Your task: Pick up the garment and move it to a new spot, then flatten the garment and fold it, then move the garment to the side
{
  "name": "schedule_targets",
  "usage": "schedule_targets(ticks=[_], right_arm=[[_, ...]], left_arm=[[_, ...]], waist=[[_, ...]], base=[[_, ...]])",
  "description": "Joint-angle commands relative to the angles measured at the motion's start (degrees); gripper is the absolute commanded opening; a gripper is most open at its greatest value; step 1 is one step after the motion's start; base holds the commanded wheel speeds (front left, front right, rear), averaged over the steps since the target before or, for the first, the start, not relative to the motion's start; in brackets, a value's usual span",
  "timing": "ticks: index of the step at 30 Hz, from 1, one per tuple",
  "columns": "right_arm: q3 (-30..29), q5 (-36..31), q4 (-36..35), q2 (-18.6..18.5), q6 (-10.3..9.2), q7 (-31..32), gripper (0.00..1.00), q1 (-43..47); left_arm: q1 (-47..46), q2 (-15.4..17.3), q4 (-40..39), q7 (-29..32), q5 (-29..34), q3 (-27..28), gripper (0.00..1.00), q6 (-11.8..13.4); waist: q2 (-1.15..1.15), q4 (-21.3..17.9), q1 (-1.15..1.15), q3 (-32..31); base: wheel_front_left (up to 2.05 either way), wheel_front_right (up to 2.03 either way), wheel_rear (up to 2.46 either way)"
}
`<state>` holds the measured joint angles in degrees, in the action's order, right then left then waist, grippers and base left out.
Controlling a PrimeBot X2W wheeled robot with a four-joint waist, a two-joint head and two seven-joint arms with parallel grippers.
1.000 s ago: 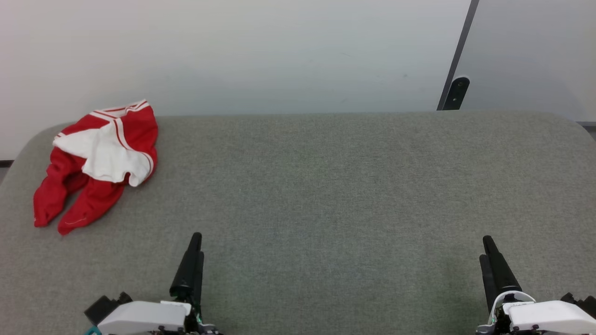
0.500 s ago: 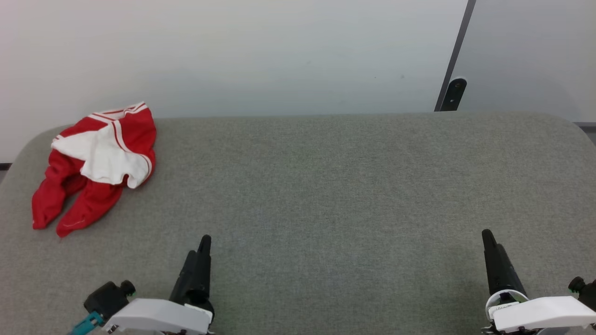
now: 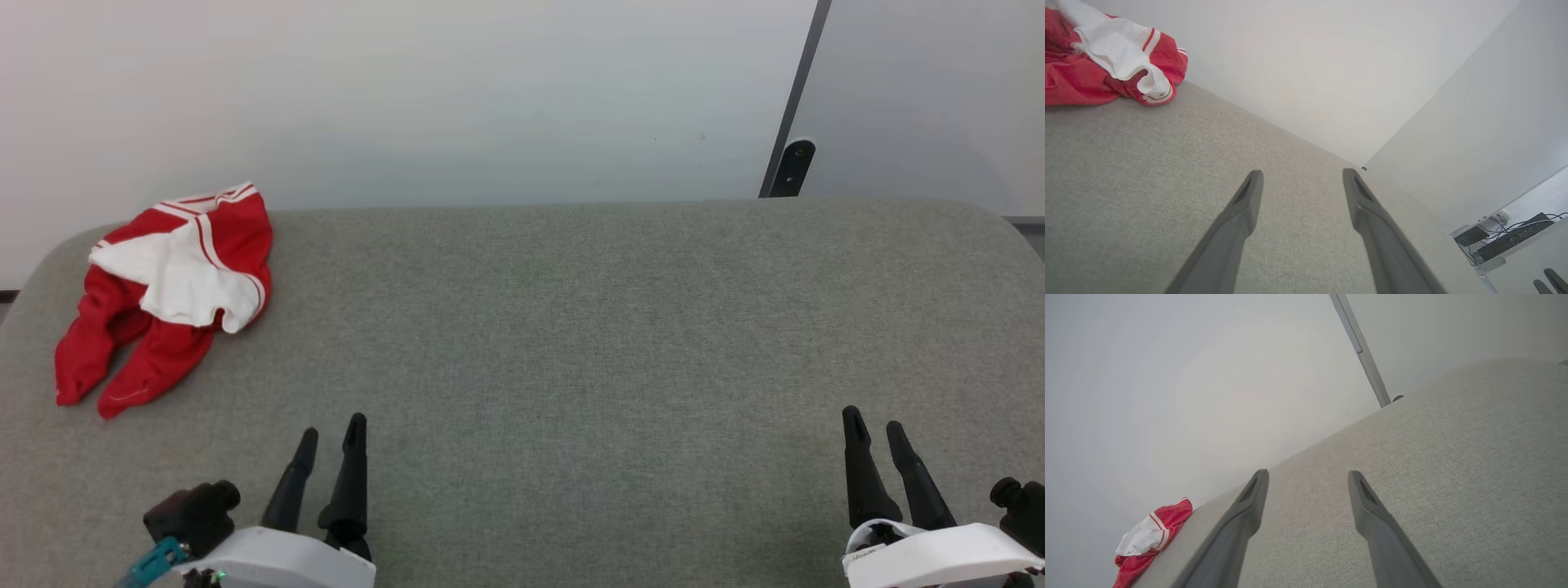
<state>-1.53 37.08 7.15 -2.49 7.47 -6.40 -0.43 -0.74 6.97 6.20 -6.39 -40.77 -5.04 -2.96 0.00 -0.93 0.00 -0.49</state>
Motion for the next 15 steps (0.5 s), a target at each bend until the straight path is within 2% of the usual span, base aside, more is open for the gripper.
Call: schedule_targets(ticks=[1, 6, 15], right_arm=[[-0.49, -3.07, -0.48, -0.32, 0.04, -0.73, 1.00, 0.36], [-1.52, -7.66, -0.26, -0.33, 0.04, -1.51, 1.00, 0.51], [-4.41, -14.53, 0.08, -0.35, 0.04, -2.85, 1.00, 1.37]], left_arm=[[0.17, 0.88, -1.61, -0.73, 3.19, -0.14, 1.00, -0.17], [1.12, 2.63, -3.21, -1.48, 8.79, -0.54, 1.00, -0.01], [2.87, 3.54, -4.78, -2.88, 14.81, -0.55, 1.00, 1.24]], waist=[[0.00, -0.02, 0.00, -0.06], [0.00, -0.10, 0.00, -0.30], [0.00, -0.36, 0.00, -0.97]], base=[[0.00, 0.00, 0.00], [0.00, 0.00, 0.00], [0.00, 0.00, 0.00]])
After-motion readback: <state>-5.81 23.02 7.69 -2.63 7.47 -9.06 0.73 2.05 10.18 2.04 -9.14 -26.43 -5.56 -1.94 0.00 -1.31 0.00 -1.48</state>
